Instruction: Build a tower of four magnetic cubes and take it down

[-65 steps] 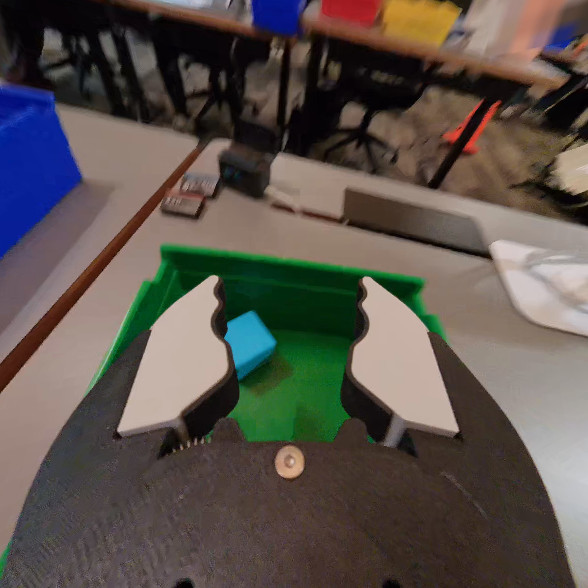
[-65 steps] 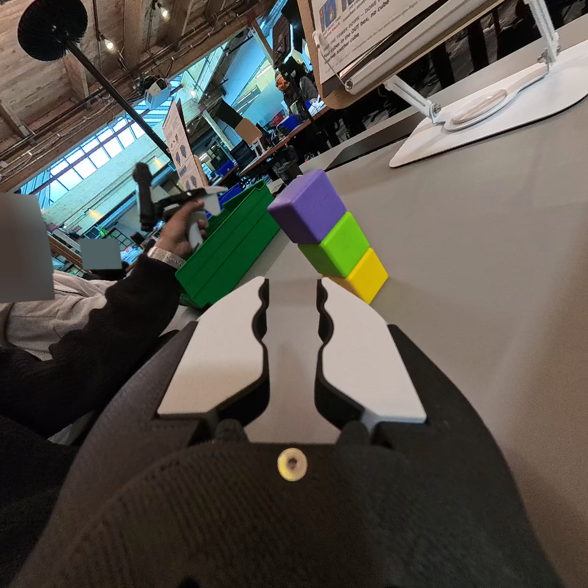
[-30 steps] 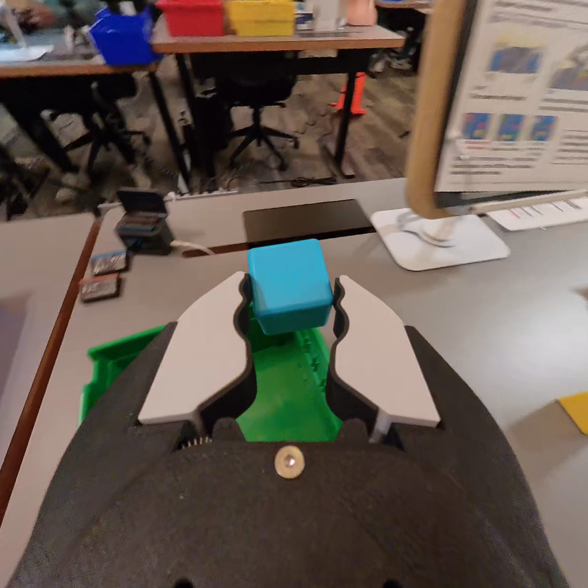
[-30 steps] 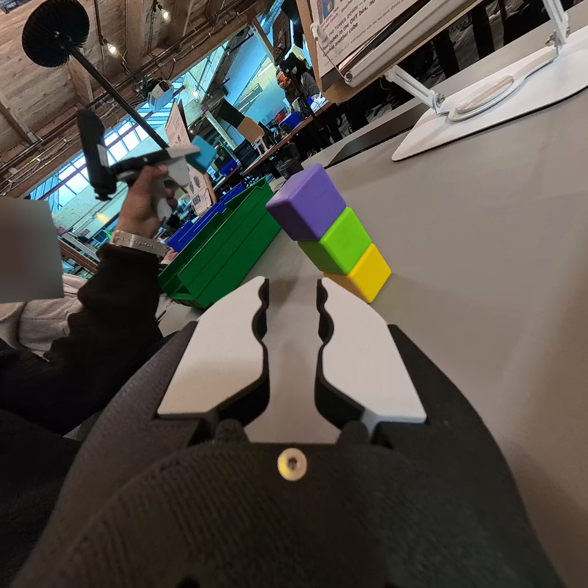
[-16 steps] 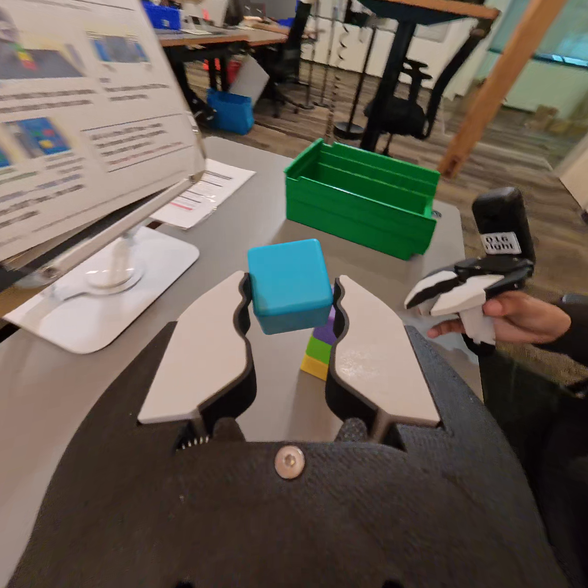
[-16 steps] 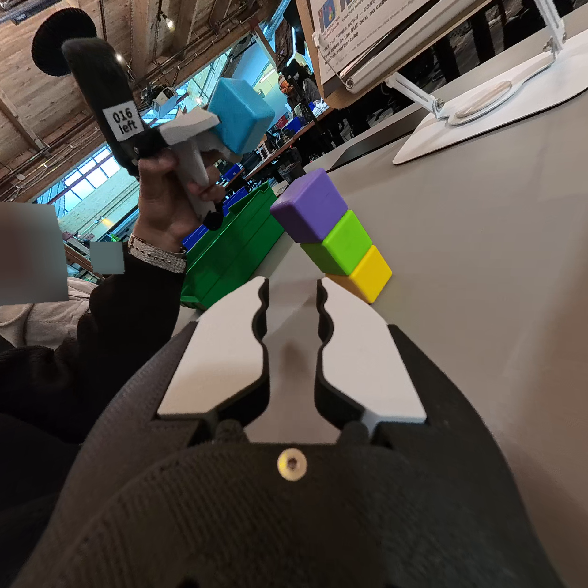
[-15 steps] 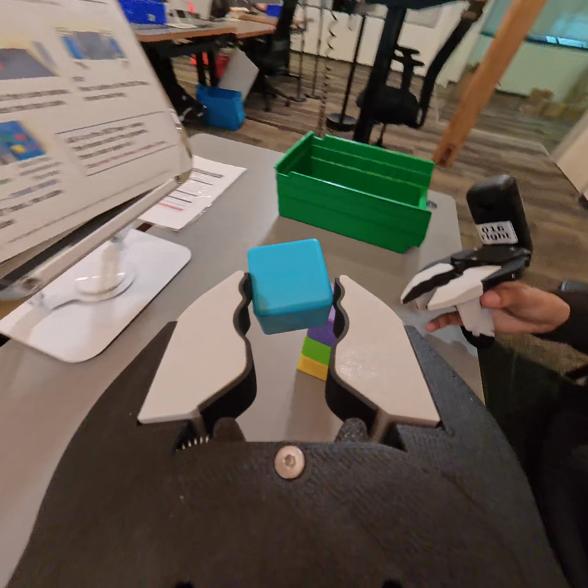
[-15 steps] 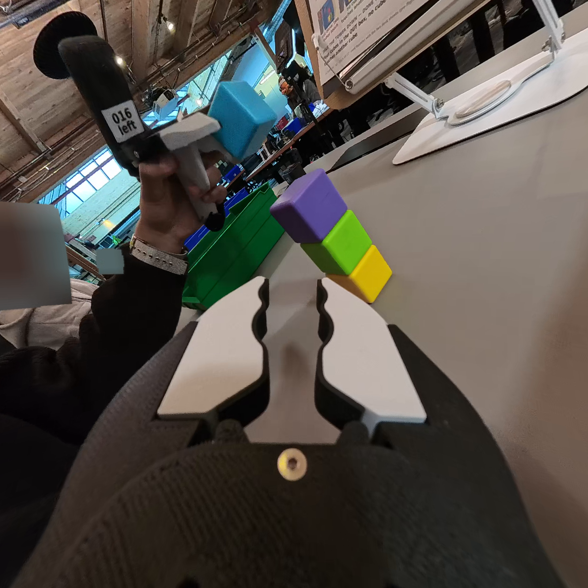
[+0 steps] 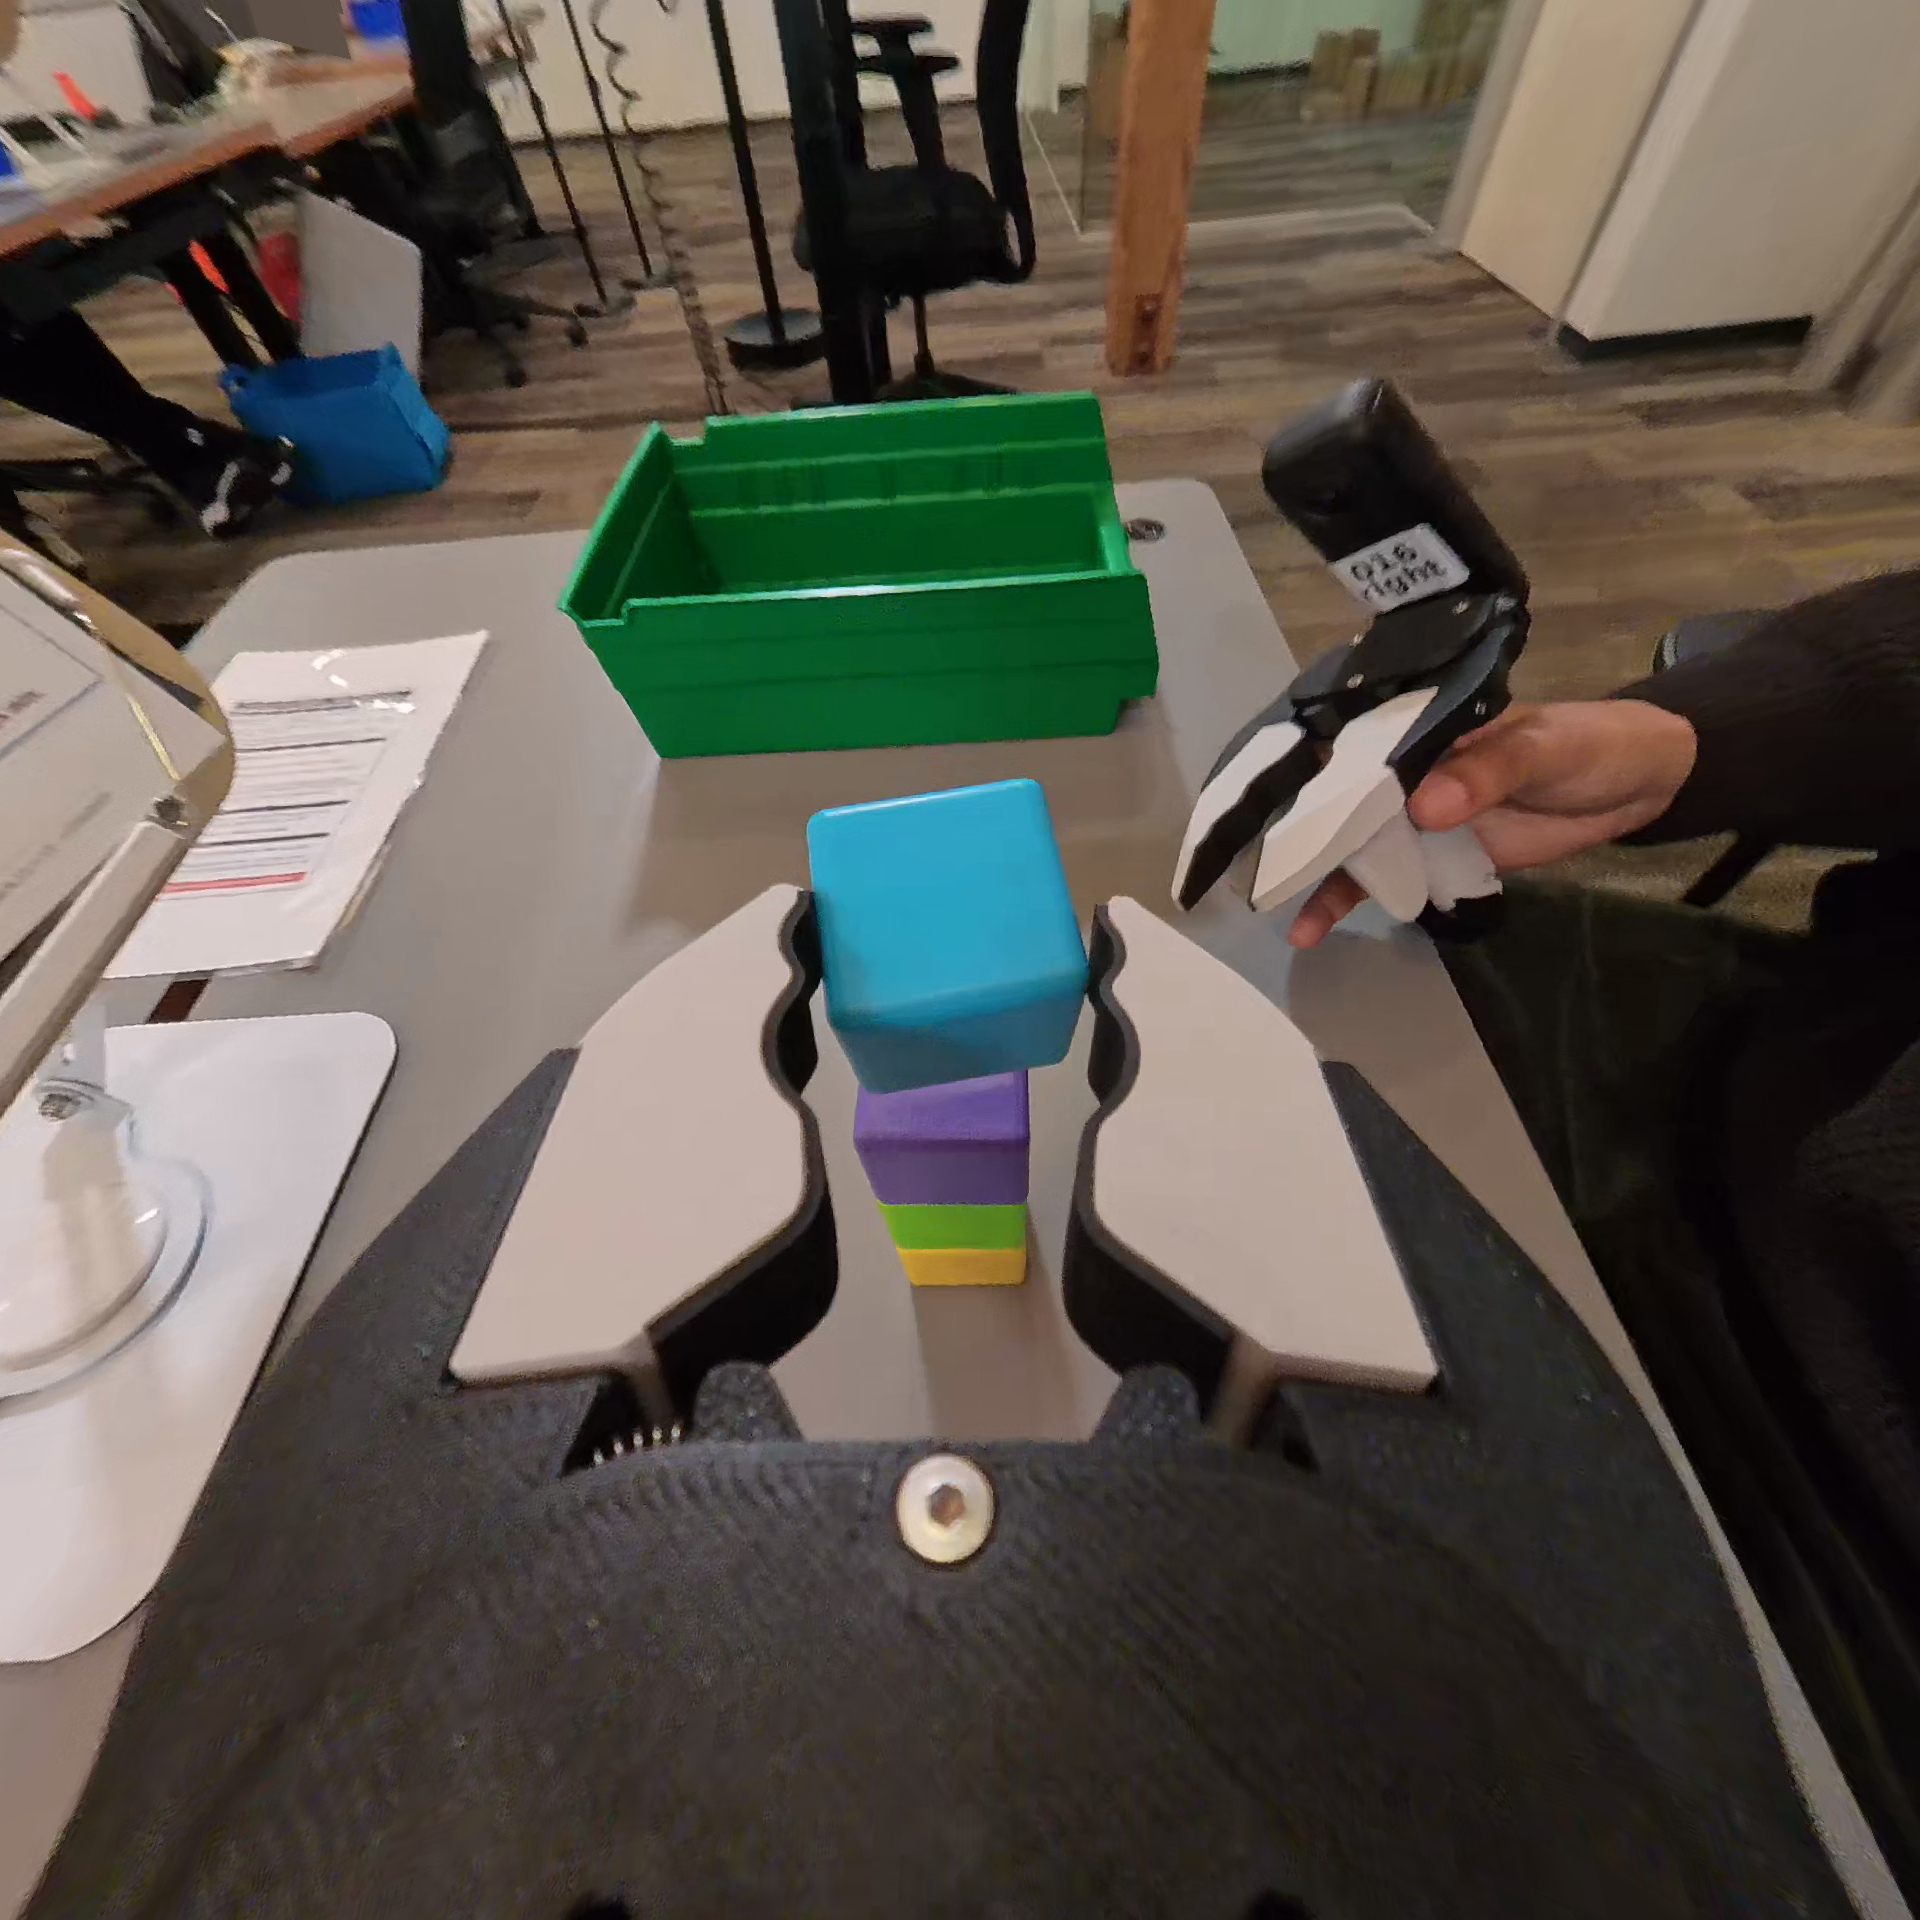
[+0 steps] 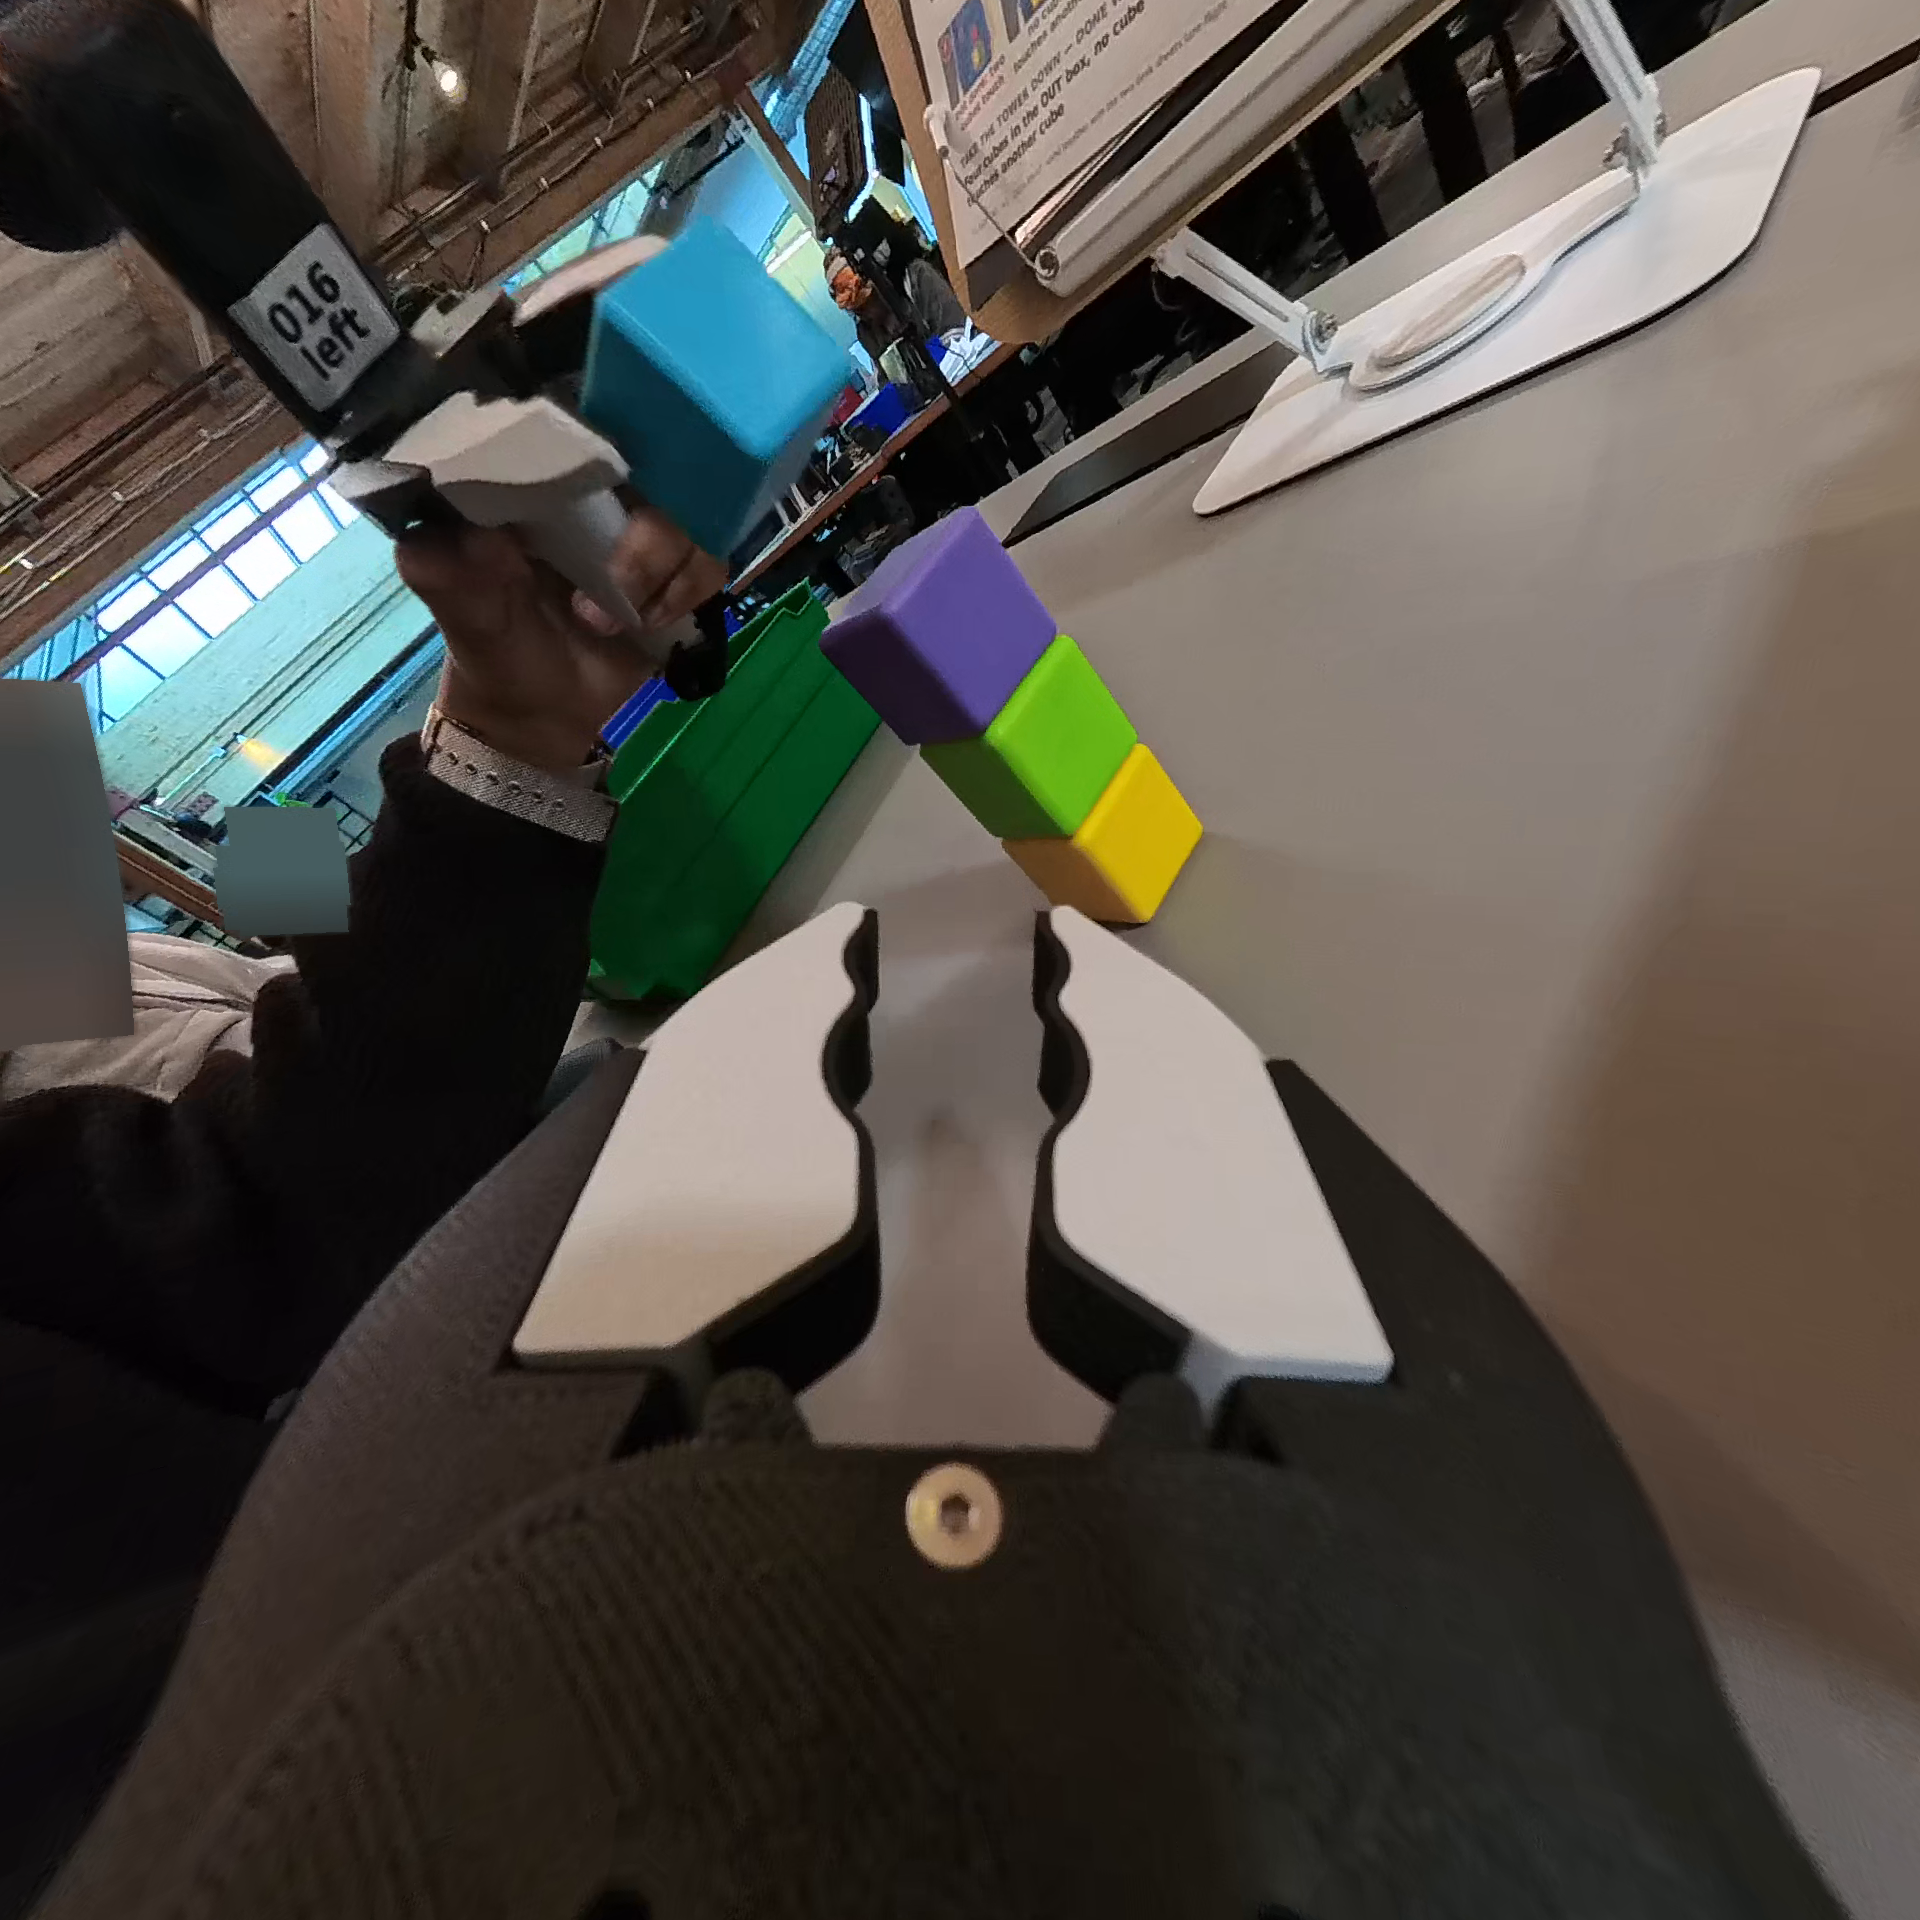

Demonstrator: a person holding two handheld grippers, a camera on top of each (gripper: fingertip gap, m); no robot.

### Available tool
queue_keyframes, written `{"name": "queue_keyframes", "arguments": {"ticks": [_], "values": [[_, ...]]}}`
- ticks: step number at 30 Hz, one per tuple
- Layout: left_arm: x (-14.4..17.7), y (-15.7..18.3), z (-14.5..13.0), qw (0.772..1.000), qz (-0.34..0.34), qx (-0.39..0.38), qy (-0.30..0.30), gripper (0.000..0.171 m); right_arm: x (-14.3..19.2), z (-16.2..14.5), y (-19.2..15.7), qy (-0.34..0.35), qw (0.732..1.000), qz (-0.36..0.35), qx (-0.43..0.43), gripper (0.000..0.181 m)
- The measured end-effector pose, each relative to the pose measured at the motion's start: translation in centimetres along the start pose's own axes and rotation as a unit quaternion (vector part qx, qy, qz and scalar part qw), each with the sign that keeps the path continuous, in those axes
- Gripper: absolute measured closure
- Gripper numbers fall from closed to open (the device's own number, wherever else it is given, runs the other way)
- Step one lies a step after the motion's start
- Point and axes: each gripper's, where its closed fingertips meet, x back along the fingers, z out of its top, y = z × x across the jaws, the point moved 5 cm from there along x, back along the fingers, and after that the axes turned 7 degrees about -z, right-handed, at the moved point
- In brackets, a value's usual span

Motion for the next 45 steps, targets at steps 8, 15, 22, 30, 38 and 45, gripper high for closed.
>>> {"name": "queue_keyframes", "arguments": {"ticks": [8,15,22,30,38,45], "values": [[-1.0,-0.9,-1.4,0.999,-0.008,-0.001,-0.031,0.122,0.6,-0.1,0.2,0.003,1.0,-0.008,-0.001,0.152],[-0.9,-1.1,-1.8,0.999,-0.012,0.009,-0.035,0.122,0.5,-0.2,0.2,0.0,1.0,-0.006,-0.005,0.152],[-1.9,-0.8,-2.3,0.999,-0.016,0.003,-0.051,0.123,0.6,-0.1,0.2,0.002,1.0,-0.006,-0.006,0.152],[-1.8,-0.8,-2.4,0.999,-0.012,0.001,-0.042,0.123,0.6,-0.1,0.2,0.001,1.0,-0.004,-0.006,0.152],[-1.6,-1.1,-2.0,0.999,0.036,-0.003,-0.014,0.104,0.5,-0.1,0.2,0.0,1.0,-0.004,-0.006,0.152],[-0.7,-1.1,-2.3,0.998,0.06,0.02,0.007,0.079,-0.3,0.0,-0.1,-0.006,1.0,0.01,-0.005,0.151]]}}
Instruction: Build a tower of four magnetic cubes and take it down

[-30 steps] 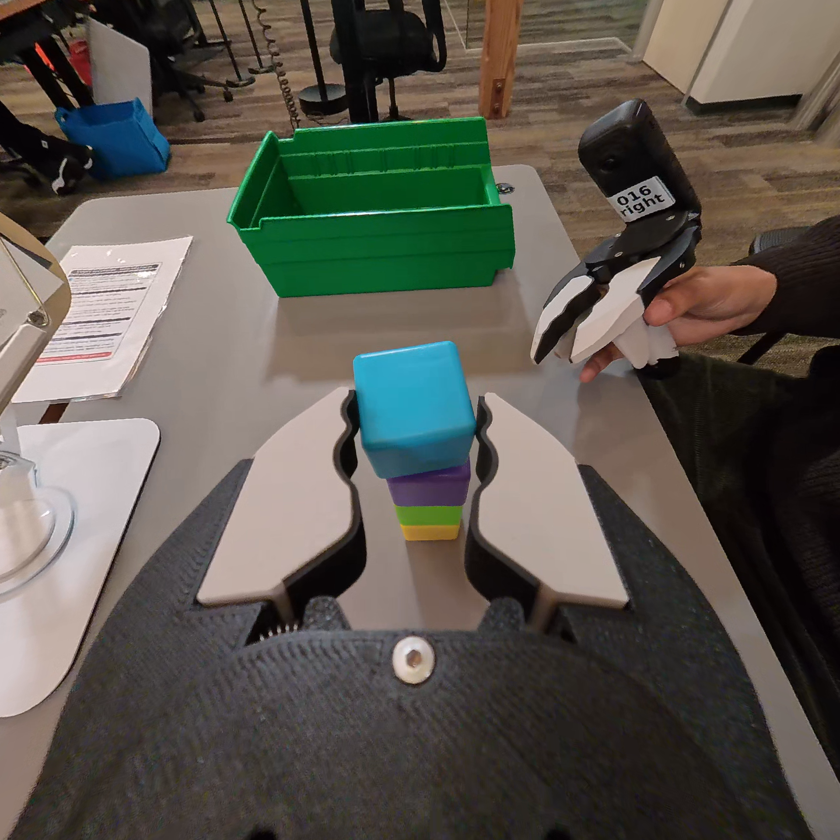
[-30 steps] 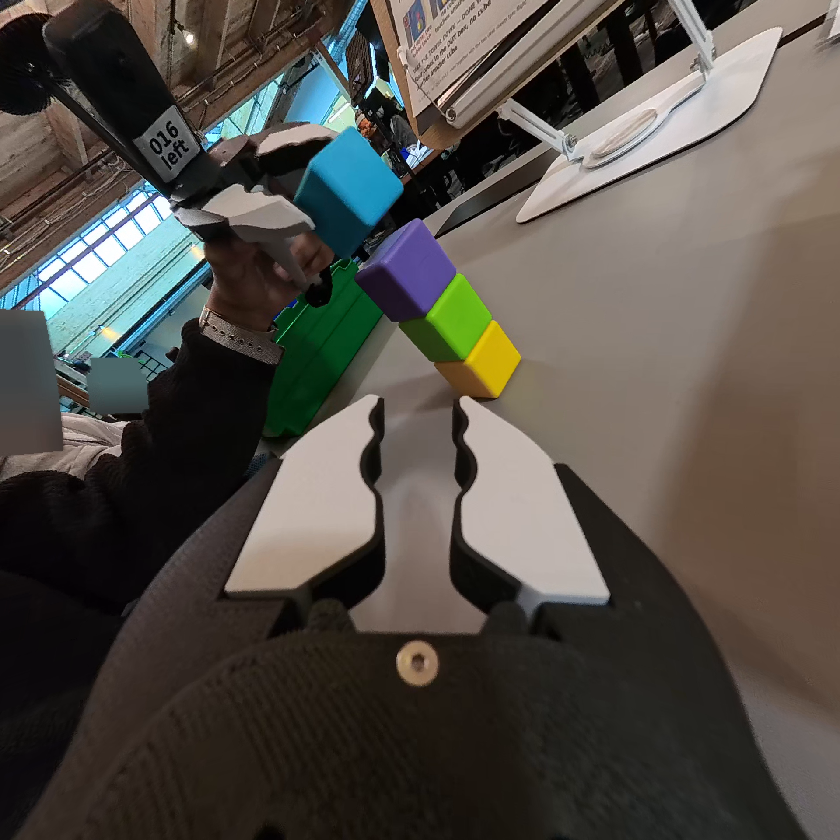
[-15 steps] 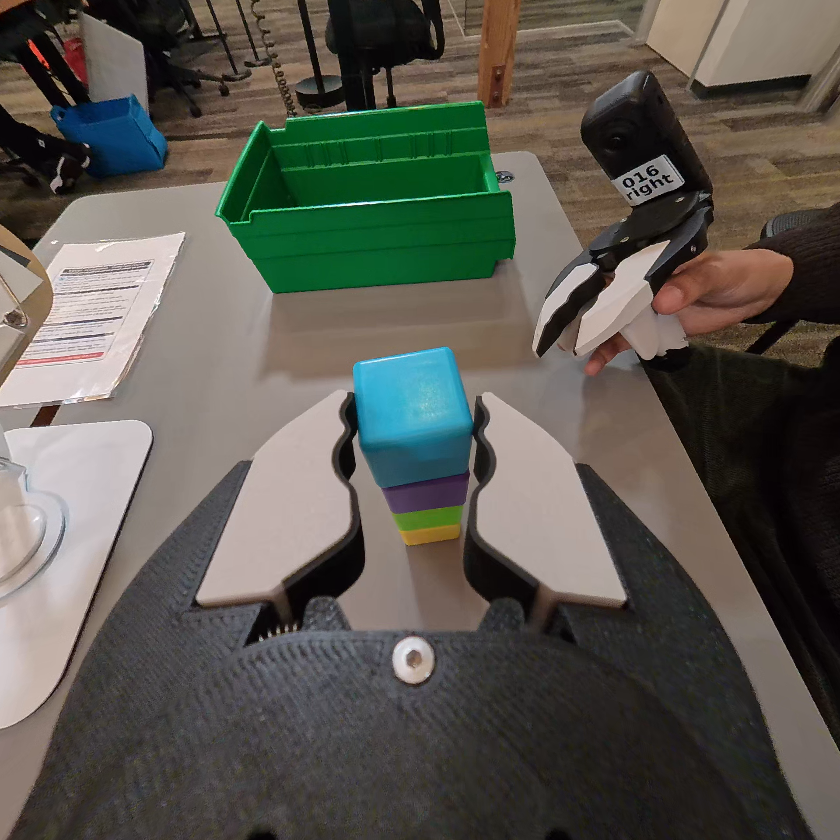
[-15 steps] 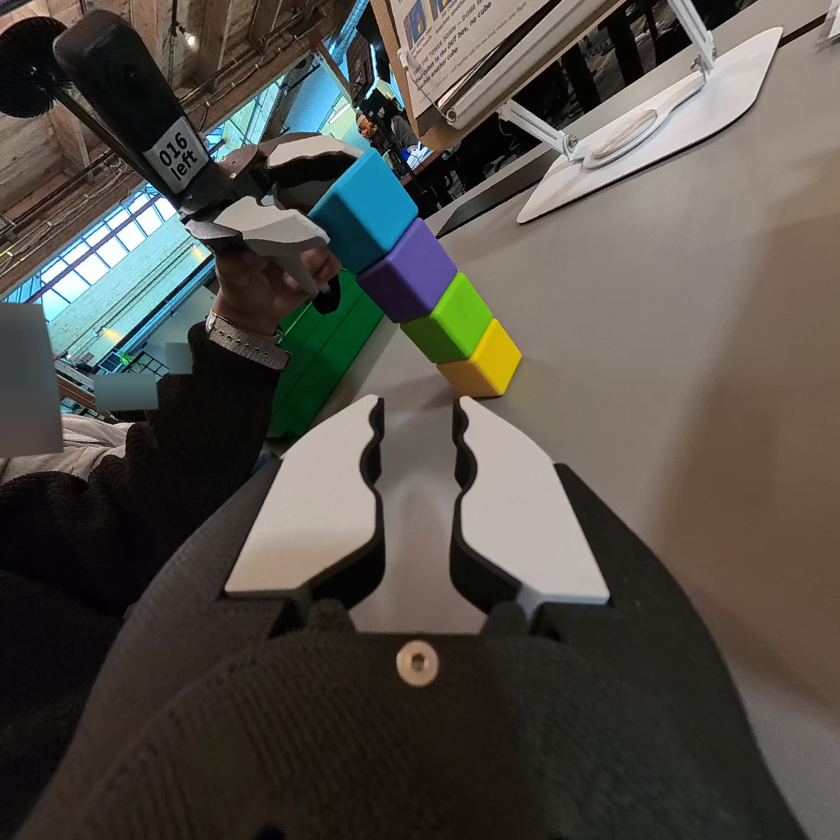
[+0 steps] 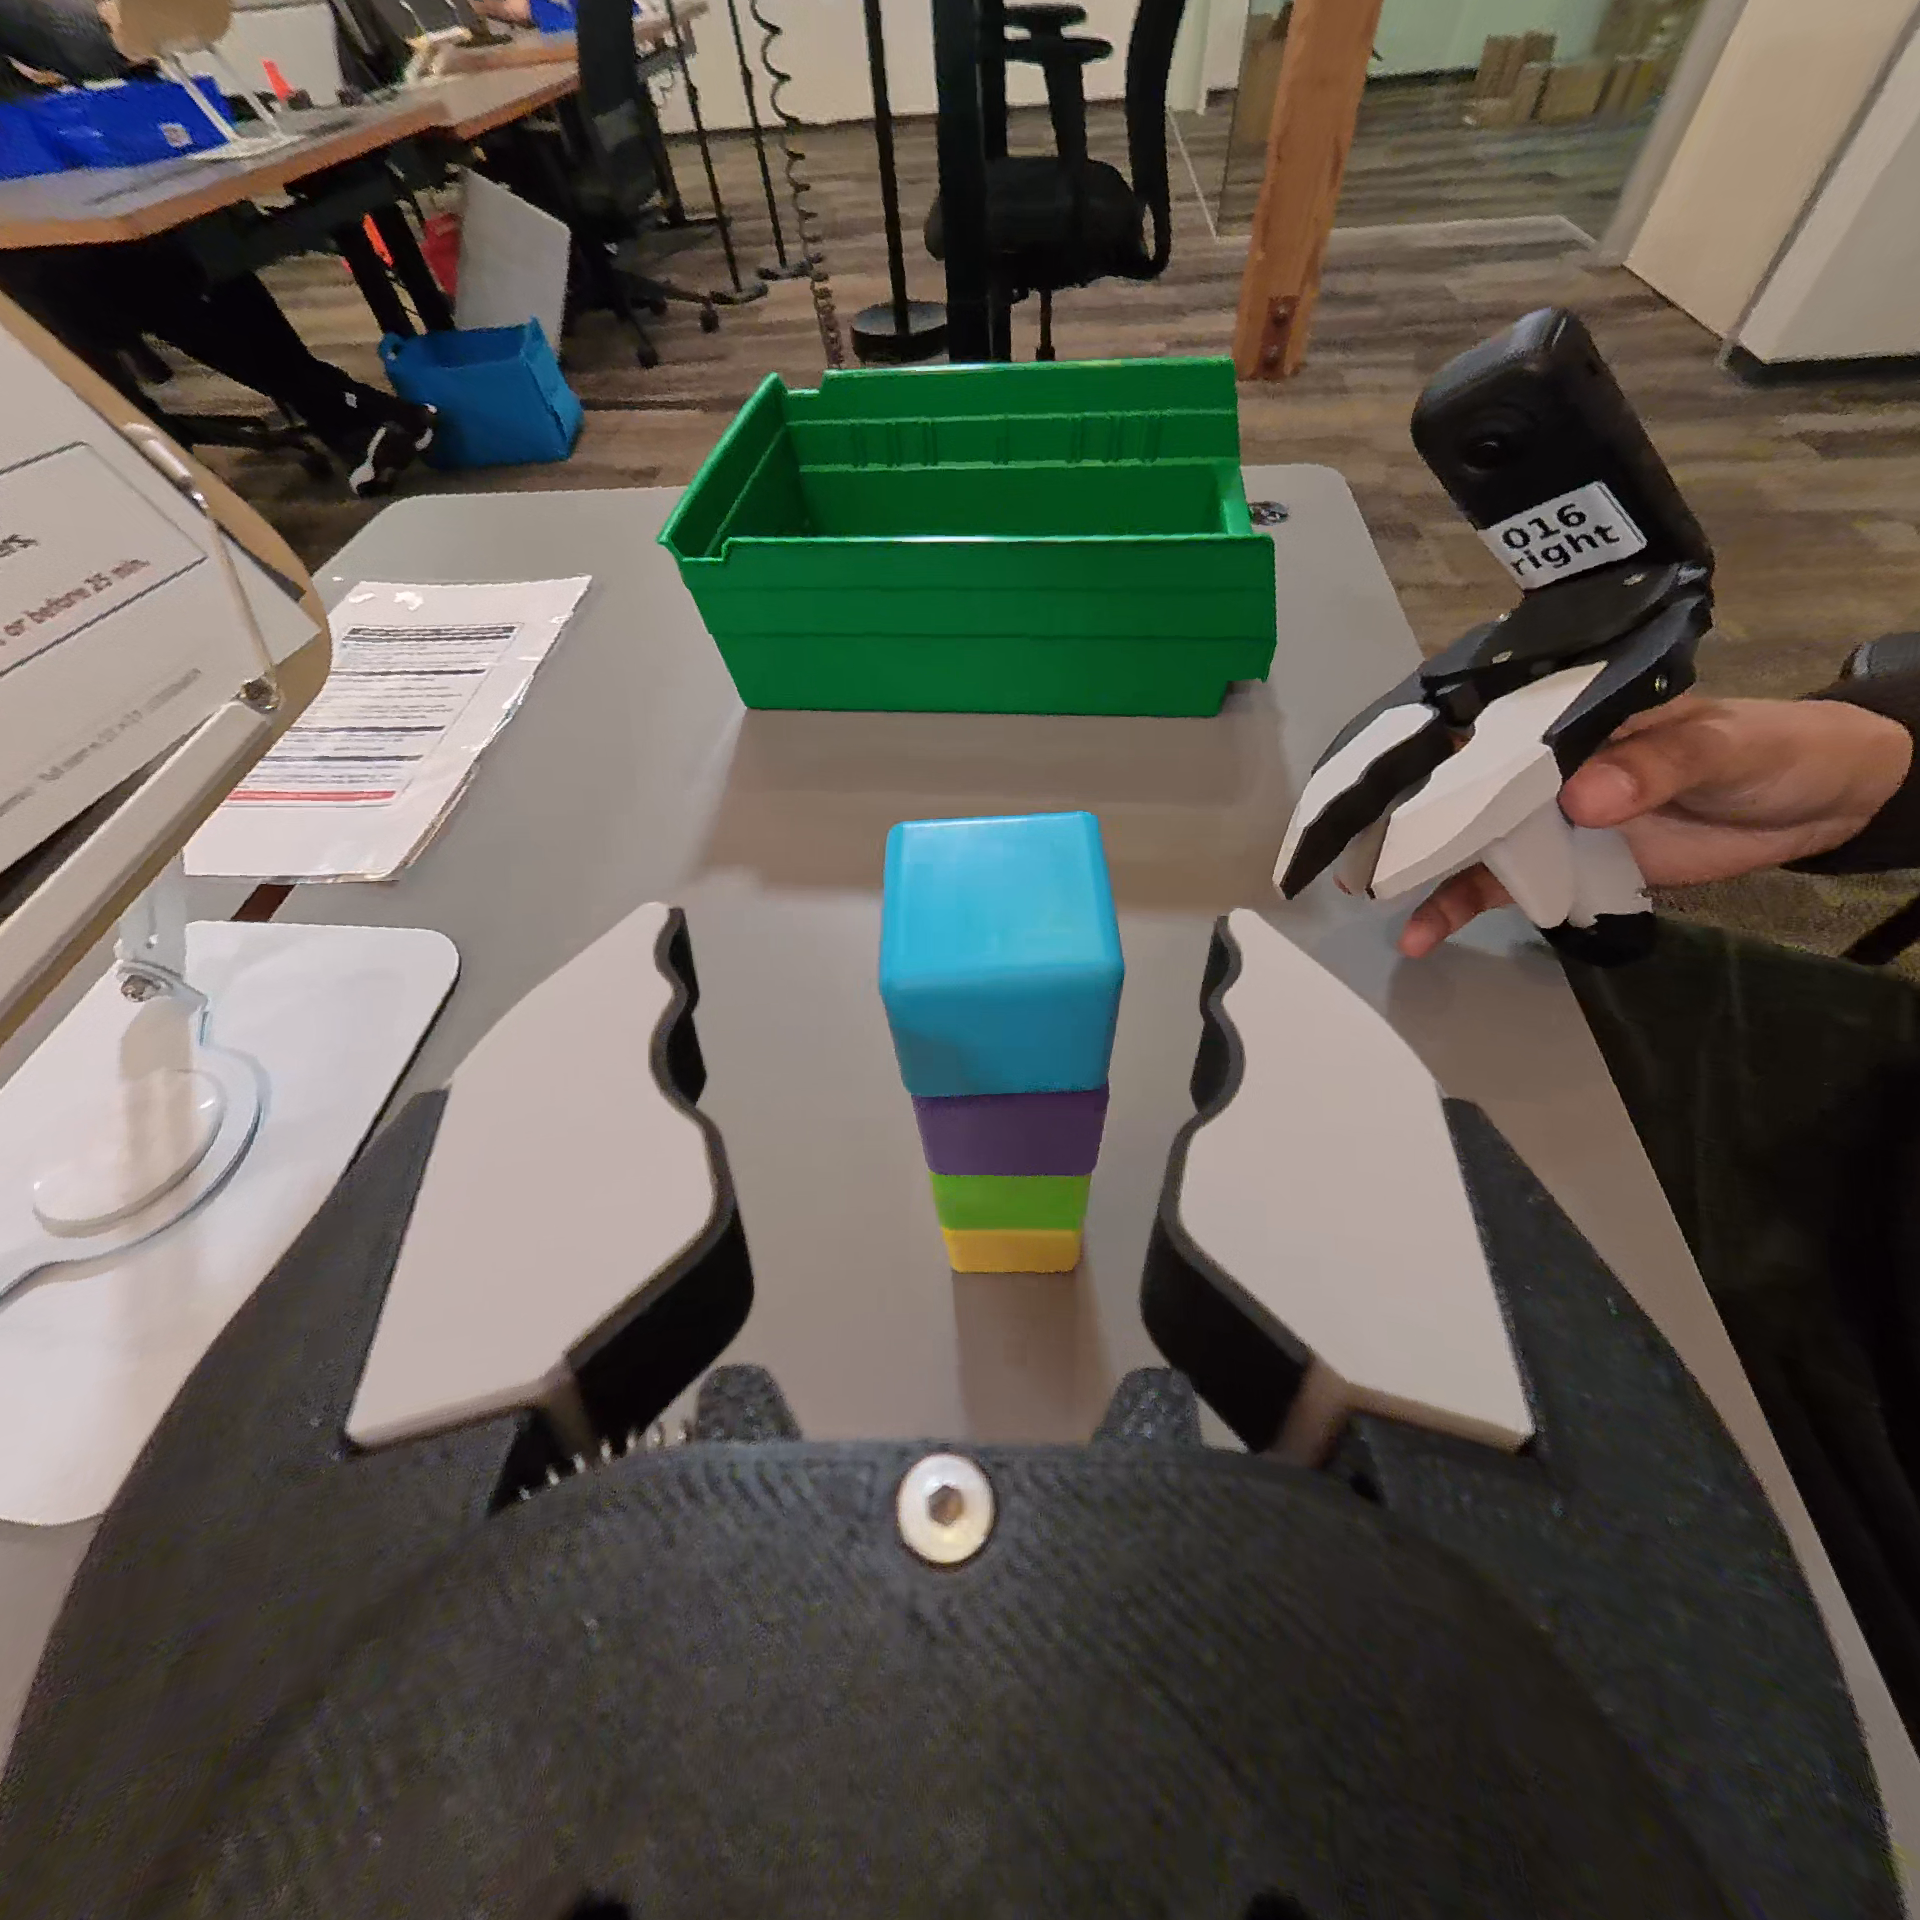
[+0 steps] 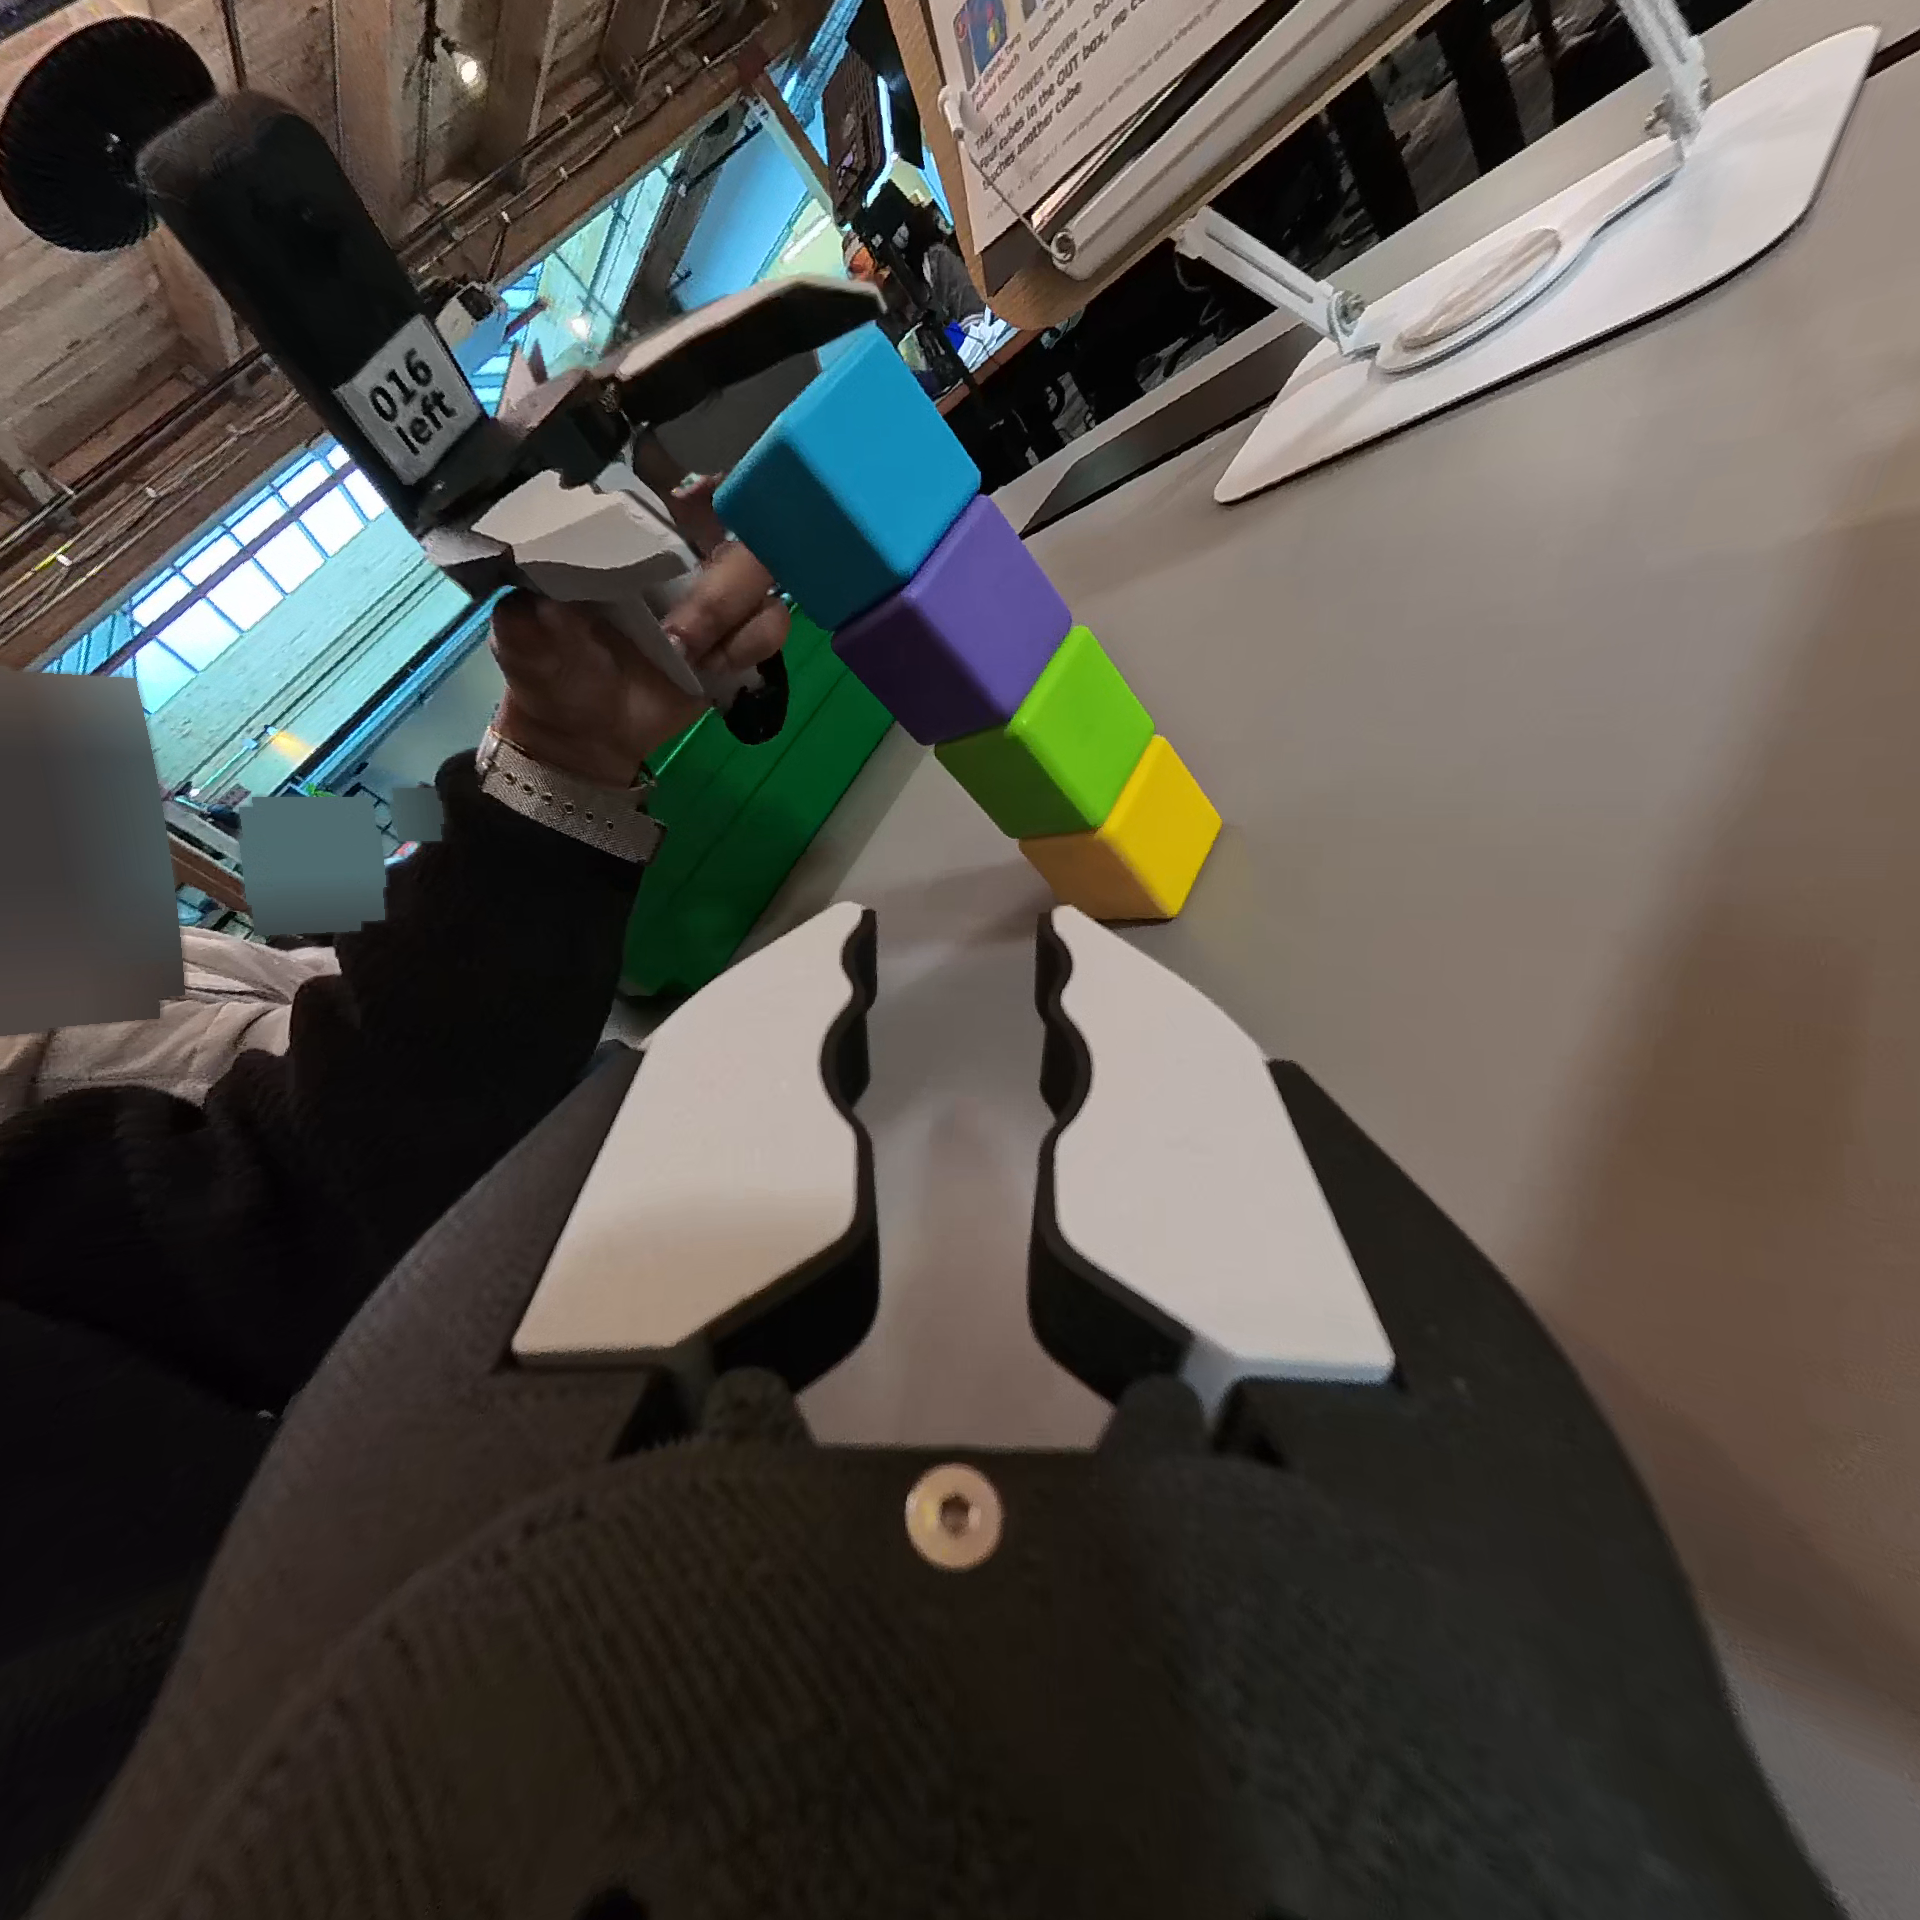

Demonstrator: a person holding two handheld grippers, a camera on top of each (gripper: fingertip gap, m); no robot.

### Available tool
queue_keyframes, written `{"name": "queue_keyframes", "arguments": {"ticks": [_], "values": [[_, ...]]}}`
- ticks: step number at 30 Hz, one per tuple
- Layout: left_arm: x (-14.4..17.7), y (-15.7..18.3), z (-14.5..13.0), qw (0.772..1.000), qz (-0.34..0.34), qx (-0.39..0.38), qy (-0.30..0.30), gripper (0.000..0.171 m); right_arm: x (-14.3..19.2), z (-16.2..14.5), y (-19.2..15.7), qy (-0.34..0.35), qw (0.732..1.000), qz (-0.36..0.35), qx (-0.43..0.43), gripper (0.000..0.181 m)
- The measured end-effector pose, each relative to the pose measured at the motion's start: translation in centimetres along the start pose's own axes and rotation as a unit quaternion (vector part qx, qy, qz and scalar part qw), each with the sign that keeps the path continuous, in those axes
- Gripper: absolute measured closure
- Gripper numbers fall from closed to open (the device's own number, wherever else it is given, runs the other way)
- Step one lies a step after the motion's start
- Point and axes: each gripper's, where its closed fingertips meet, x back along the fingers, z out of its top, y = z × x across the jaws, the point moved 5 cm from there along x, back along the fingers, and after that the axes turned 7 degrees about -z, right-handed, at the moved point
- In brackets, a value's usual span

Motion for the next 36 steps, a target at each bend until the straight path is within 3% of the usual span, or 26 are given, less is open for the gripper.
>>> {"name": "queue_keyframes", "arguments": {"ticks": [7,14,18,20,23,32,36], "values": [[0.5,0.5,-2.3,0.994,0.015,0.085,0.062,0.075,-1.6,0.7,-0.7,-0.01,0.999,0.026,0.028,0.149],[0.4,1.0,-5.5,0.966,0.105,0.196,0.128,0.074,-1.9,2.7,0.4,0.013,0.998,0.013,0.055,0.147],[-0.8,2.9,-6.3,0.972,0.104,0.178,0.113,0.072,-2.3,3.6,0.8,0.022,0.999,0.041,0.003,0.147],[-1.1,3.0,-6.6,0.977,0.13,0.148,0.083,0.062,-2.2,3.8,1.1,0.028,0.998,0.045,-0.018,0.147],[-1.2,2.9,-6.5,0.974,0.158,0.135,0.092,0.065,-2.1,4.3,1.4,0.037,0.997,0.057,-0.044,0.146],[-3.6,1.9,-7.7,0.979,0.086,0.162,0.087,0.072,-4.5,7.0,1.2,0.051,0.992,0.119,-0.009,0.138],[-4.2,1.8,-6.6,0.975,0.049,0.175,0.125,0.075,-6.2,8.3,0.4,0.046,0.983,0.154,0.094,0.131]]}}
